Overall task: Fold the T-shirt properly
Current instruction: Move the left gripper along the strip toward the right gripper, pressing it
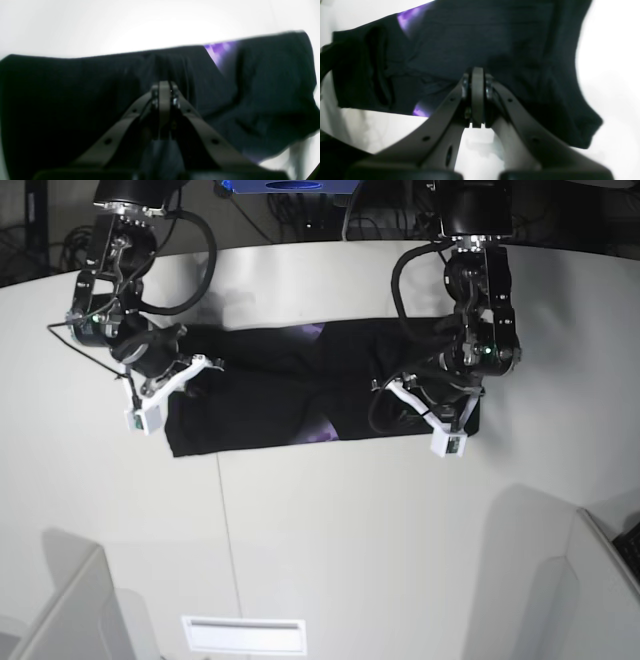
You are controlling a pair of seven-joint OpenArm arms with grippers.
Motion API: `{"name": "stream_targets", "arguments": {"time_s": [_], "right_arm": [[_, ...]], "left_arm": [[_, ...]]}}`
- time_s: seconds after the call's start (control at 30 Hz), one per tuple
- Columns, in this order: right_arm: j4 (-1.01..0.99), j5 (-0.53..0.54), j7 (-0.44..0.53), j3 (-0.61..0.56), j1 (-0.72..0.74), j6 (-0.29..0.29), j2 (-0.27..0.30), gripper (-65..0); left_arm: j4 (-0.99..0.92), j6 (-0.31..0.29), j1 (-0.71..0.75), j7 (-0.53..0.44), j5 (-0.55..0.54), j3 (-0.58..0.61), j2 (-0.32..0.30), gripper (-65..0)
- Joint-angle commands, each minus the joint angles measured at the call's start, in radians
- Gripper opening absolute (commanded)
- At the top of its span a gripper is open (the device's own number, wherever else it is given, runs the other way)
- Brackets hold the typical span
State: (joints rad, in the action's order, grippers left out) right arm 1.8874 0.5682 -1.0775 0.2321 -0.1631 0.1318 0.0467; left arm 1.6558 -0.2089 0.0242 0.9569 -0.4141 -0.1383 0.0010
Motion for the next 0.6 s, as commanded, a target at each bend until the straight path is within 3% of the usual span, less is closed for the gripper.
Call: {"name": "stream_targets", "arguments": {"time_s": [0.0, 0.23, 0.57], "right_arm": [[0.014, 0.003, 0.018, 0.008, 0.003, 0.004, 0.012, -65.0], [0.016, 0.003, 0.02, 0.01, -0.014, 0.004, 0.015, -65.0], [0.016, 0.003, 0.02, 0.008, -0.01, 0.004, 0.015, -65.0]], "left_arm": [[-0.004, 0.004, -0.034, -0.019, -0.018, 0.021, 0.012, -65.0], [-0.09, 0.03, -0.077, -0.022, -0.018, 0.124, 0.037, -65.0], [-0.191, 0.026, -0.117, -0.023, -0.026, 0.136, 0.107, -65.0]]}}
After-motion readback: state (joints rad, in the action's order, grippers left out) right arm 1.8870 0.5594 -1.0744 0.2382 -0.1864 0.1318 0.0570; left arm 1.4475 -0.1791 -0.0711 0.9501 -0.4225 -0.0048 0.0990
